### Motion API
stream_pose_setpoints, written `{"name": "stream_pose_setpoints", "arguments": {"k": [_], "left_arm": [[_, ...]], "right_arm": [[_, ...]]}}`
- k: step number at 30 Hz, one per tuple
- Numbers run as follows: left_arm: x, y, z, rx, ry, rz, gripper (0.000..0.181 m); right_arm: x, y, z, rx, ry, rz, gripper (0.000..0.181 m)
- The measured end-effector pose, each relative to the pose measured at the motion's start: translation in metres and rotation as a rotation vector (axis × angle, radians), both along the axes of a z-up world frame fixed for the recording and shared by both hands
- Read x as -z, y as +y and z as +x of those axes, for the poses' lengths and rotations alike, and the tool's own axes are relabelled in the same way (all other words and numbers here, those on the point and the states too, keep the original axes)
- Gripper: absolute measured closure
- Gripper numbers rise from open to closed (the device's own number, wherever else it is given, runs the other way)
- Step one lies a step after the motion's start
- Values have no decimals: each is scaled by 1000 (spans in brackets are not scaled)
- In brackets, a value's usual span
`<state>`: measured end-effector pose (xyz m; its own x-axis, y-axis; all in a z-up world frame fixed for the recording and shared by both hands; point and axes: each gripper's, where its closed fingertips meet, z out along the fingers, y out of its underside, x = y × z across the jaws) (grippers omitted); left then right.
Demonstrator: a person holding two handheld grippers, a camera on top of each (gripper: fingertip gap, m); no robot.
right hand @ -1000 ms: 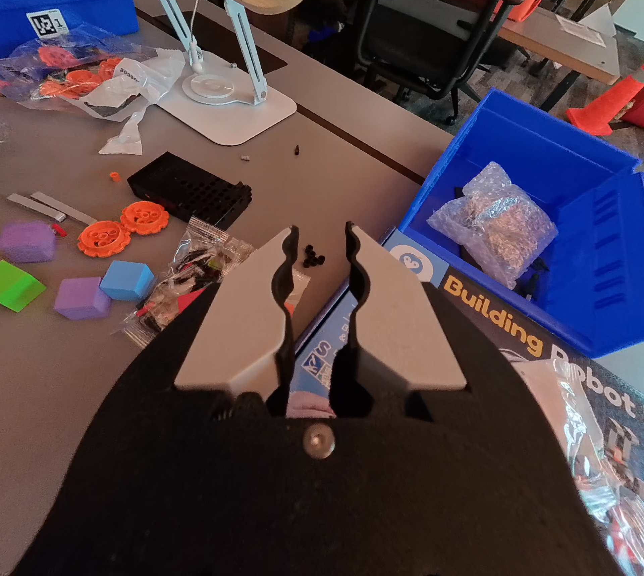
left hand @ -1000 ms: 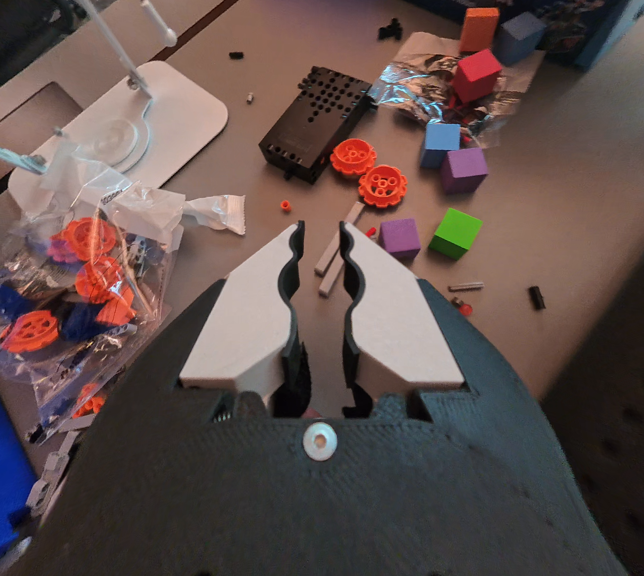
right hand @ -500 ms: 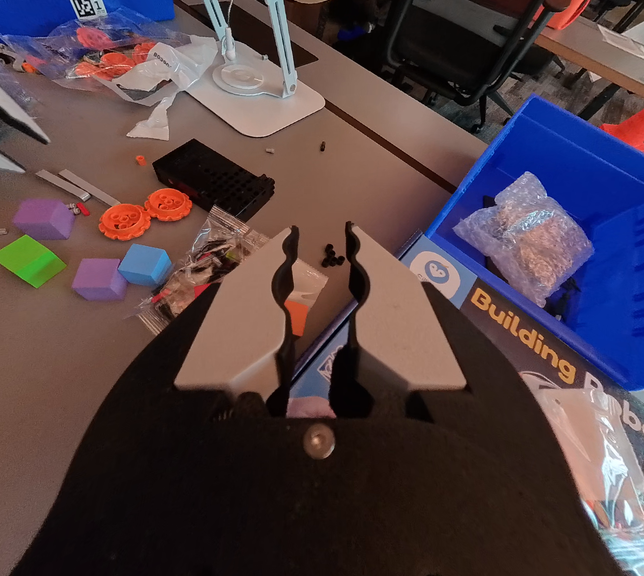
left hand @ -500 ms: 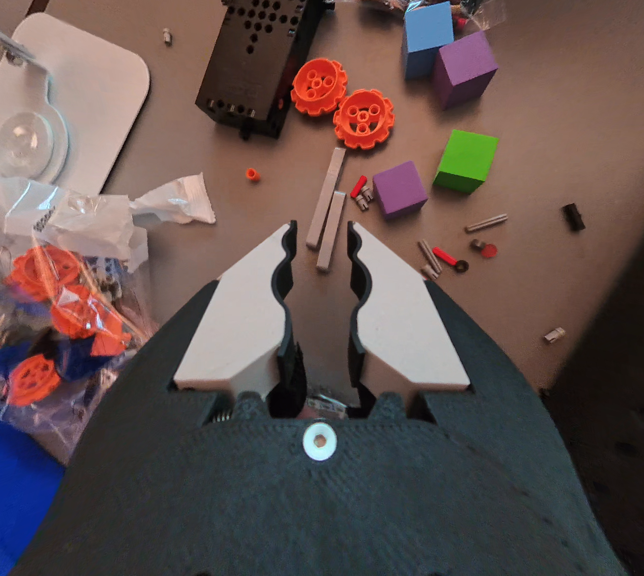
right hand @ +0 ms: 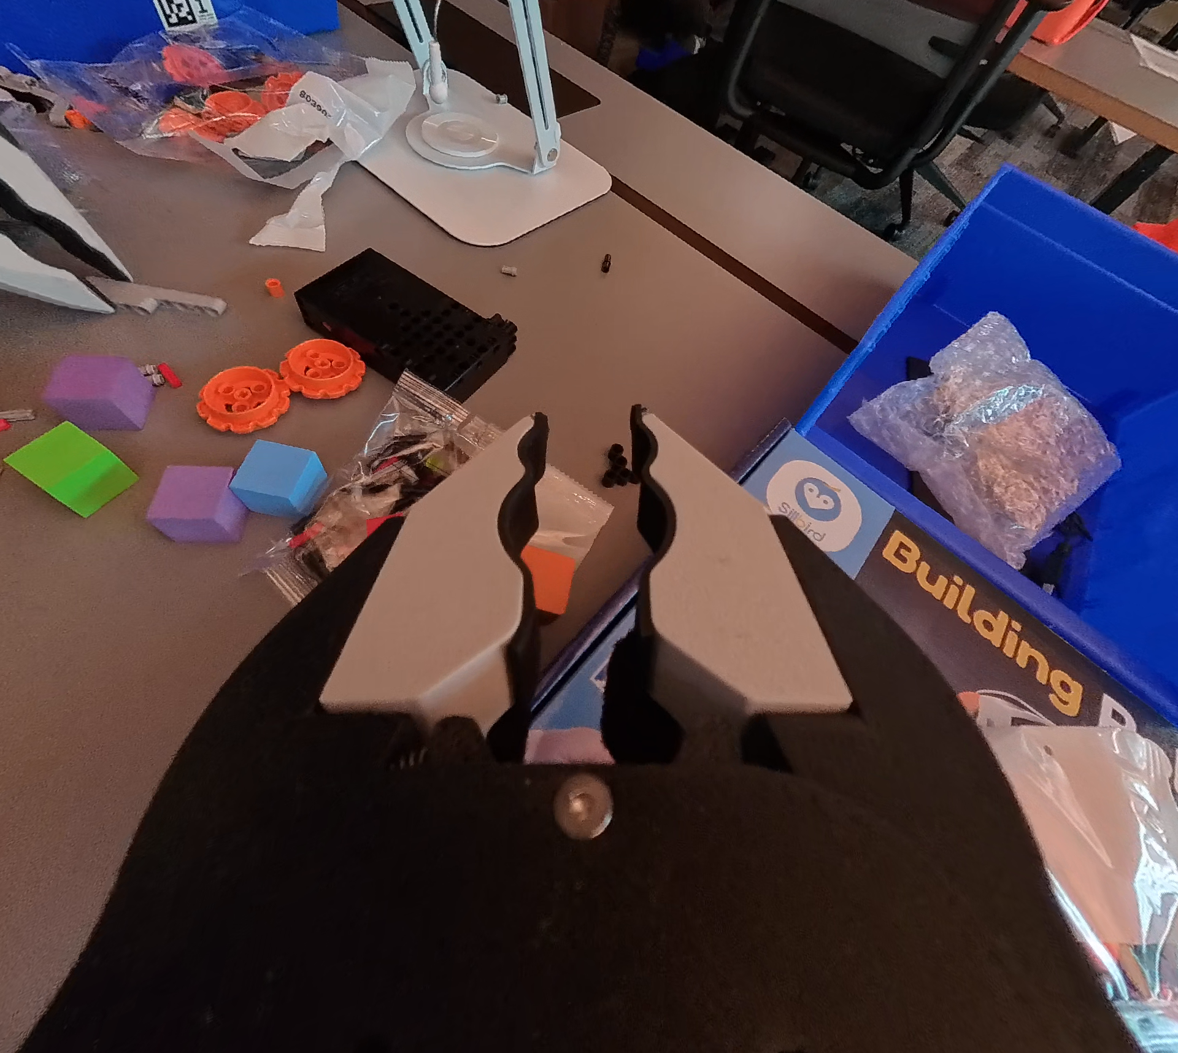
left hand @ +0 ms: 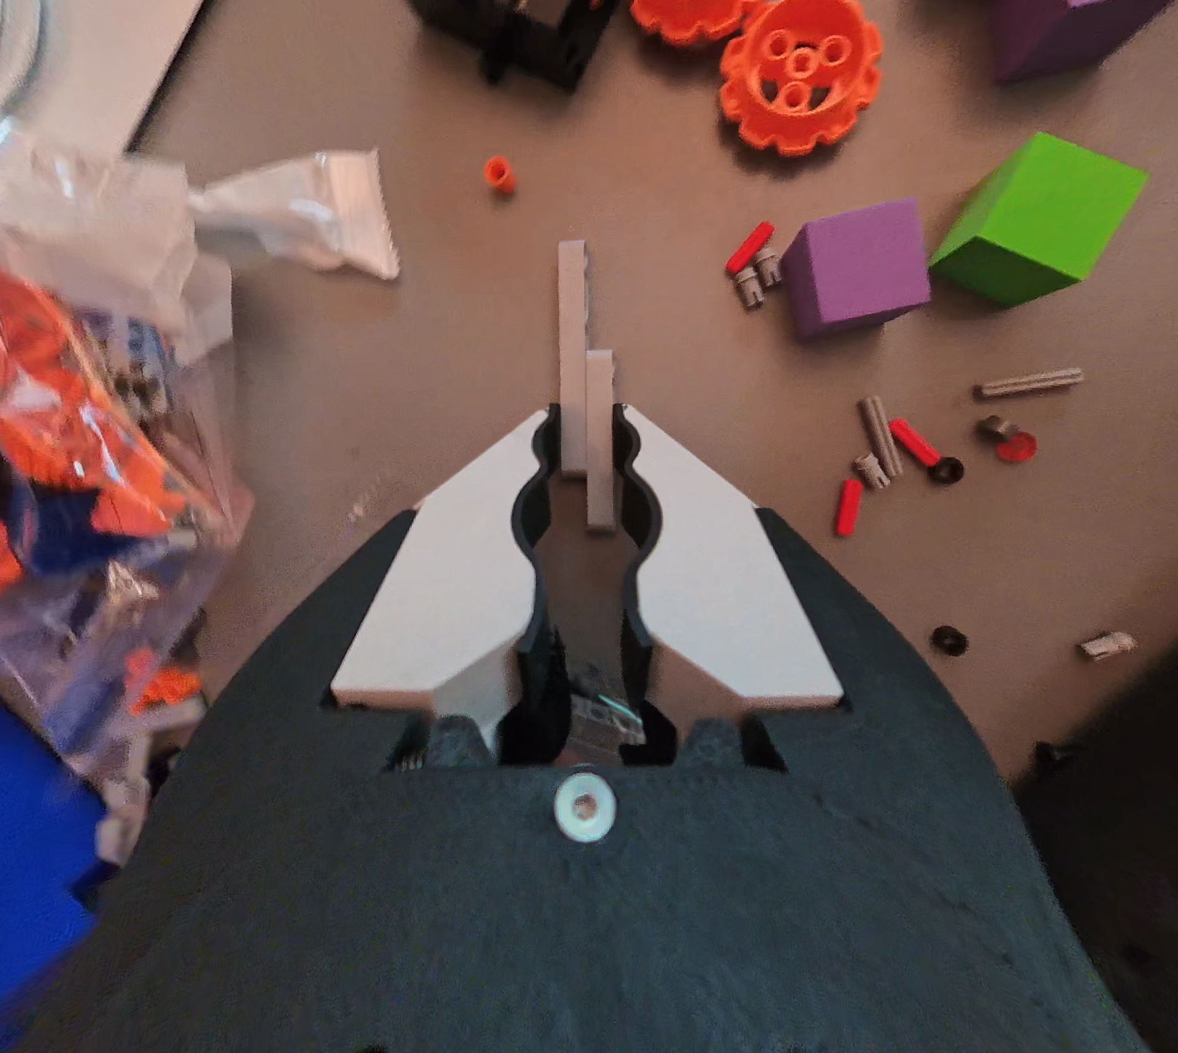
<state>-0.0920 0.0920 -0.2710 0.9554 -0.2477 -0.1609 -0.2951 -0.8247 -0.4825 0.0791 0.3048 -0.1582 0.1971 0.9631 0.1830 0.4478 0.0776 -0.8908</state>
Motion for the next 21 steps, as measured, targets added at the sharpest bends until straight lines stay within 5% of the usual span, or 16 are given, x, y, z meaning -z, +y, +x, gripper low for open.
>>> {"name": "stream_pose_setpoints", "arguments": {"k": [5,11,21], "left_arm": [[-12,-21,6,-82,-56,36,146],[-12,-40,0,-29,10,30,162],[-4,-17,12,-1,81,39,175]], "right_arm": [[-2,-2,0,-4,5,2,156],[-3,-4,-1,-11,10,1,156],[-1,-3,-1,-8,8,-8,157]]}}
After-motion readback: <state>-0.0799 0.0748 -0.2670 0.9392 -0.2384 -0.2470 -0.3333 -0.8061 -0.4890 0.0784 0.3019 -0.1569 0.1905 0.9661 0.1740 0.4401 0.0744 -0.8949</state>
